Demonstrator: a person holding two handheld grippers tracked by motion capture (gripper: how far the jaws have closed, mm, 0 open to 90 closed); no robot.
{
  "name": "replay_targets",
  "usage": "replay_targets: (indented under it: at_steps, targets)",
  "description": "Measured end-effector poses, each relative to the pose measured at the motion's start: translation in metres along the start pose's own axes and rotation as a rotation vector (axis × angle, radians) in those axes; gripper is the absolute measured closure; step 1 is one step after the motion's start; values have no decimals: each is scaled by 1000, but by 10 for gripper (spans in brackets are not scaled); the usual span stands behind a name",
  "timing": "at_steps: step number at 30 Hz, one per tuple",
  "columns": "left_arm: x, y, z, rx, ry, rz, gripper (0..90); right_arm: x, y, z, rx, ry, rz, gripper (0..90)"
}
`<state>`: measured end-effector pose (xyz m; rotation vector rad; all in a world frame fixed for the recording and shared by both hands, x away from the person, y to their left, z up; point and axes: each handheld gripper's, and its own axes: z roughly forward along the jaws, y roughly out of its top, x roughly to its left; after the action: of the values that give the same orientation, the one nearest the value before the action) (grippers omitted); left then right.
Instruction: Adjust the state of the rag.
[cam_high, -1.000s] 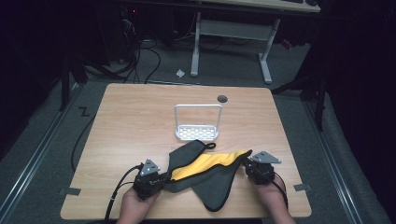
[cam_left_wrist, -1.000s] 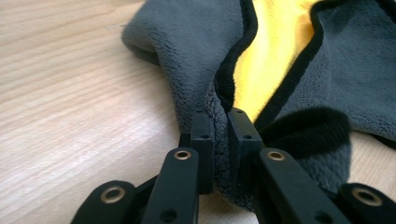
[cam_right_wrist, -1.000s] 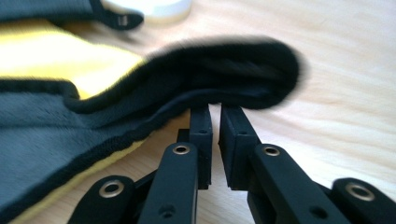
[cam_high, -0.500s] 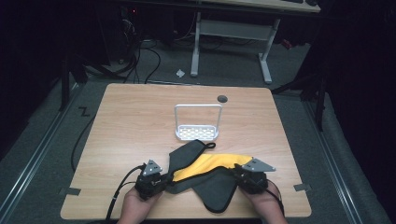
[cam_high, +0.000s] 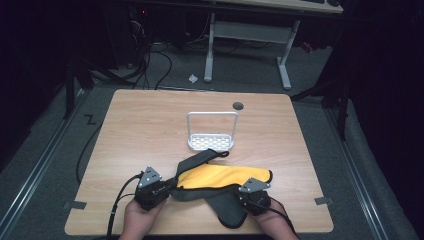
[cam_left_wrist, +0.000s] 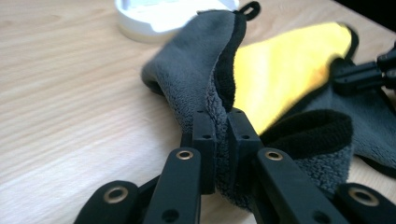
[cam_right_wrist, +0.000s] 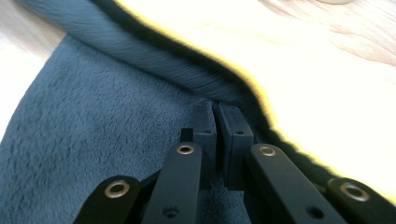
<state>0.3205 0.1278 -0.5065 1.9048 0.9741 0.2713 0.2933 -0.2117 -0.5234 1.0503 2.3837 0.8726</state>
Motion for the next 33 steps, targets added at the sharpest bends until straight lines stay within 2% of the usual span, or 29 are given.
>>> replay_targets:
  at_steps: [1, 3, 8, 9, 10, 13, 15, 17, 20, 24, 27, 29, 31, 33]
  targets:
    - [5, 0, -3, -10, 5, -16, 835, -5, -1, 0, -2, -24, 5, 869]
    - [7, 0, -5, -12, 9, -25, 834, -9, -2, 0, 1, -36, 16, 869]
    - [13, 1, -8, -27, 11, -45, 833, -36, -9, -2, 4, -127, 74, 868]
    - [14, 1, -8, -25, 11, -45, 833, -47, -12, -3, 2, -159, 92, 868]
    - [14, 1, -8, -23, 8, -48, 833, -47, -12, -3, 2, -159, 92, 868]
    - [13, 0, -5, -9, -2, -41, 834, -60, -16, -5, 13, -221, 107, 868]
    - [11, 0, -2, 8, -4, -29, 833, -67, -18, -7, 5, -241, 125, 859]
    - [9, -1, 2, 27, 13, -5, 833, -70, -19, -8, -3, -254, 137, 848]
    - [14, -4, 5, 55, 65, 10, 832, -71, -18, -12, -17, -279, 156, 788]
    - [34, -9, 7, 94, 112, -60, 811, -74, -22, -15, -22, -267, 188, 739]
    - [45, -13, 6, 103, 152, -78, 787, -73, -23, -22, -39, -243, 230, 692]
    - [48, -13, 5, 94, 167, -84, 779, -66, -22, -28, -64, -192, 243, 681]
    - [51, -13, 6, 99, 191, -75, 774, -54, -20, -29, -70, -137, 228, 681]
    - [54, -13, 8, 105, 206, -71, 769, -42, -17, -27, -61, -112, 188, 683]
